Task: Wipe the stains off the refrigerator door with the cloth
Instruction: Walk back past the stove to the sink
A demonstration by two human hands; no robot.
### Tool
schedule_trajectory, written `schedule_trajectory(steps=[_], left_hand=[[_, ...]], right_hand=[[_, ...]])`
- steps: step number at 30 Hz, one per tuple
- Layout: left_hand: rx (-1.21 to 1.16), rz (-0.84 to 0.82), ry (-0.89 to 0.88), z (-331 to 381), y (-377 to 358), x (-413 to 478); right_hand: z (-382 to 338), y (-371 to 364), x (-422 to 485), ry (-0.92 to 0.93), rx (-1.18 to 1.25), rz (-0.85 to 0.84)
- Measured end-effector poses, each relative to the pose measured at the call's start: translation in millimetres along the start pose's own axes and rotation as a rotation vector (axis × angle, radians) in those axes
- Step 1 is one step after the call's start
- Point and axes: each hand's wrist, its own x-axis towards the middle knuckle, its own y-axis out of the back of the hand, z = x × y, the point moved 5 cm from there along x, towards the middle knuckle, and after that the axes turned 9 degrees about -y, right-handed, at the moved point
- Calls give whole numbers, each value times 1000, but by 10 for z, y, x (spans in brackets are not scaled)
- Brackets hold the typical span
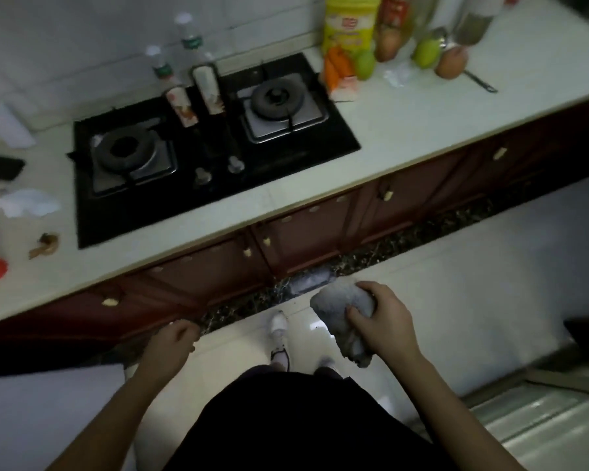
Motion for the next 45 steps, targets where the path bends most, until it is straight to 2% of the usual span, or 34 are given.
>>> schedule_trajectory(steps=[3, 10, 16, 21, 25, 28, 37, 45], left_hand=[[133, -109, -114, 509, -203, 499], [392, -489, -378, 1792, -1244, 1581], [656, -756, -716, 2990, -2260, 1733], [765, -878, -882, 3652, -2956, 1645], [810, -922, -884, 3989, -3380, 1680], [771, -878, -812, 4193, -3552, 1817], [640, -646, -649, 4723, -3822, 2115], [681, -698, -590, 5472, -4610, 2578]], right_hand=[[216, 279, 100, -72, 27, 88], [844, 850, 124, -412, 82, 322], [1295, 1157, -211, -636, 134, 509], [1802, 1212, -457, -824, 264, 566], [2208, 1333, -438, -891, 309, 607], [2447, 1583, -236, -897, 338, 597], [2870, 2876, 906, -682, 331, 539], [3296, 3849, 1737, -676, 322, 572]])
